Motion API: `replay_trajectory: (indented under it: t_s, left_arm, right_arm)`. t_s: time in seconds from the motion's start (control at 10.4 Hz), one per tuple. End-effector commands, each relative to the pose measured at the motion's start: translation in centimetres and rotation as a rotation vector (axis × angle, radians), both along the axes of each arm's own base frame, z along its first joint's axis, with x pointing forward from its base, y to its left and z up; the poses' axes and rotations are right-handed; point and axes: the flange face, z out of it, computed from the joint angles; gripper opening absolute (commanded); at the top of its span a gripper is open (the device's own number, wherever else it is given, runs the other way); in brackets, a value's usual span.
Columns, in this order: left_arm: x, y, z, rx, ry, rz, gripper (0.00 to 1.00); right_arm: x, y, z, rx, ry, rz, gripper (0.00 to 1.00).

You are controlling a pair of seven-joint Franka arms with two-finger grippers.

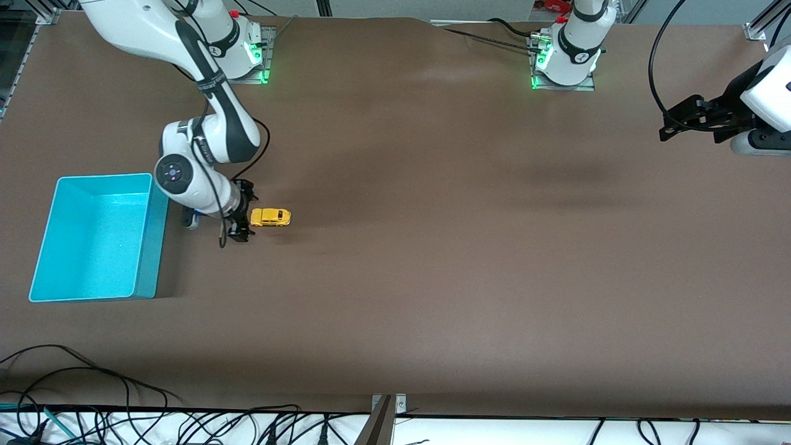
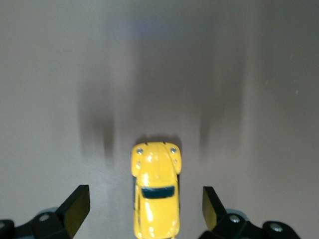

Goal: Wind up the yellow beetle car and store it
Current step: 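Lower the right gripper onto the yellow car and close it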

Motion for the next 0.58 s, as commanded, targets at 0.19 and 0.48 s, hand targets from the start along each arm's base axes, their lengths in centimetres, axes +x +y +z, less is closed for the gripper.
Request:
replay_trajectory:
  t_s: [0.19, 0.48]
  left_arm:
    - [0.2, -0.6, 0.5, 0.000, 0.010, 0.020, 1.00]
    - [0.2, -0.6, 0.6, -0.005, 0.008, 0.018, 1.00]
  right_arm:
    - [-2.1, 1.7, -0.7, 0.022, -0.040, -0.018, 1.00]
    - [-2.9, 1.7, -2.4, 0.020, -0.051, -0.003, 1.00]
